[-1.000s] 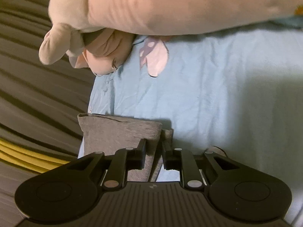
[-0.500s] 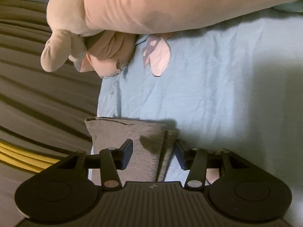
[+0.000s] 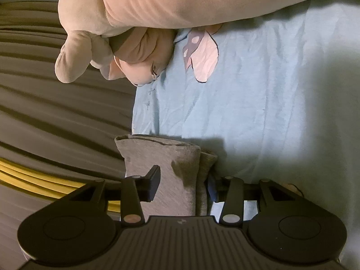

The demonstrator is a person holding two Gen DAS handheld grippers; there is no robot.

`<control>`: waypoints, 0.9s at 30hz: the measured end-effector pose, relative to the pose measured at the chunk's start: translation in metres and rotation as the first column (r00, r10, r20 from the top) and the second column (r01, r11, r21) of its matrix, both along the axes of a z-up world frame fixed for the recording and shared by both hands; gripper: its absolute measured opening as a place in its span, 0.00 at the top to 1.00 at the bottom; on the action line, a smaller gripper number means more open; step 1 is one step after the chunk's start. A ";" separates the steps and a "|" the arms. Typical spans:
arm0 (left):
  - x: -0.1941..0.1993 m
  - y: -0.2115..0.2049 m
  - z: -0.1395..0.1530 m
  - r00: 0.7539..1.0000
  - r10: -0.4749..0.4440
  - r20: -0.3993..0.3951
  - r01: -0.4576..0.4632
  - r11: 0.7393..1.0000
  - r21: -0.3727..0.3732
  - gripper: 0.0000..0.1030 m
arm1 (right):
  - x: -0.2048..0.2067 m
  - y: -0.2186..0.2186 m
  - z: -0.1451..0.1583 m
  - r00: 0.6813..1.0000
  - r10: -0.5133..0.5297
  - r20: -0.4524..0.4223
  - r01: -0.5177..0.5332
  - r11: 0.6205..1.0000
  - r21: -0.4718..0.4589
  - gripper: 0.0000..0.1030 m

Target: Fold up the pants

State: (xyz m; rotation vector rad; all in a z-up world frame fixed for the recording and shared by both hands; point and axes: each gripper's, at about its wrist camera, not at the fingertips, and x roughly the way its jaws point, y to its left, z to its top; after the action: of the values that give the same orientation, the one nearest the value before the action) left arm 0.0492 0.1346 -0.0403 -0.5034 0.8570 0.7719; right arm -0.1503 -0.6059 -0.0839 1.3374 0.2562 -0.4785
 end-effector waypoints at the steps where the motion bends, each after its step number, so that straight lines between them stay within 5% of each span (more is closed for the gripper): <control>1: 0.000 0.000 0.000 1.000 0.001 0.000 -0.001 1.000 -0.001 0.02 | 0.001 0.001 0.001 1.000 0.002 -0.012 -0.002 1.000 -0.010 0.75; 4: -0.001 0.001 0.002 1.000 0.005 0.007 -0.005 1.000 -0.013 0.02 | 0.000 0.002 0.003 1.000 0.006 -0.024 -0.007 1.000 -0.029 0.86; 9: -0.005 0.002 0.007 1.000 0.007 0.022 -0.007 0.999 -0.032 0.02 | 0.010 0.007 0.012 0.996 0.012 -0.088 -0.020 0.996 -0.086 0.77; 14: -0.018 -0.001 0.020 0.995 -0.027 0.093 0.033 0.997 -0.063 0.02 | 0.014 0.003 0.005 0.996 0.012 -0.084 -0.016 0.999 -0.045 0.79; 20: -0.058 -0.011 0.058 0.948 -0.148 0.281 0.169 0.984 -0.053 0.02 | 0.044 0.028 0.061 0.961 0.044 -0.271 -0.134 0.937 -0.321 0.90; 22: -0.076 -0.016 0.070 0.923 -0.179 0.341 0.199 0.980 -0.026 0.02 | 0.062 0.058 0.102 0.959 0.068 -0.275 -0.197 0.859 -0.473 0.91; 24: -0.091 -0.017 0.077 0.898 -0.191 0.397 0.216 0.976 -0.019 0.02 | 0.084 0.111 0.146 0.950 0.191 -0.248 -0.307 0.723 -0.618 0.91; 26: -0.100 -0.016 0.077 0.874 -0.183 0.450 0.223 0.974 -0.038 0.02 | 0.104 0.175 0.171 0.886 0.399 -0.236 -0.436 0.544 -0.717 0.91; 27: -0.102 -0.014 0.075 0.865 -0.169 0.472 0.221 0.974 -0.056 0.02 | 0.114 0.215 0.174 0.823 0.504 -0.264 -0.502 0.426 -0.752 0.91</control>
State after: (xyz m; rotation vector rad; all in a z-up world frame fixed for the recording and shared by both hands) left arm -0.0528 0.1204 0.0352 -0.6557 0.4894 0.3899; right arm -0.0359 -0.3909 0.0902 0.2987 0.3701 -0.0267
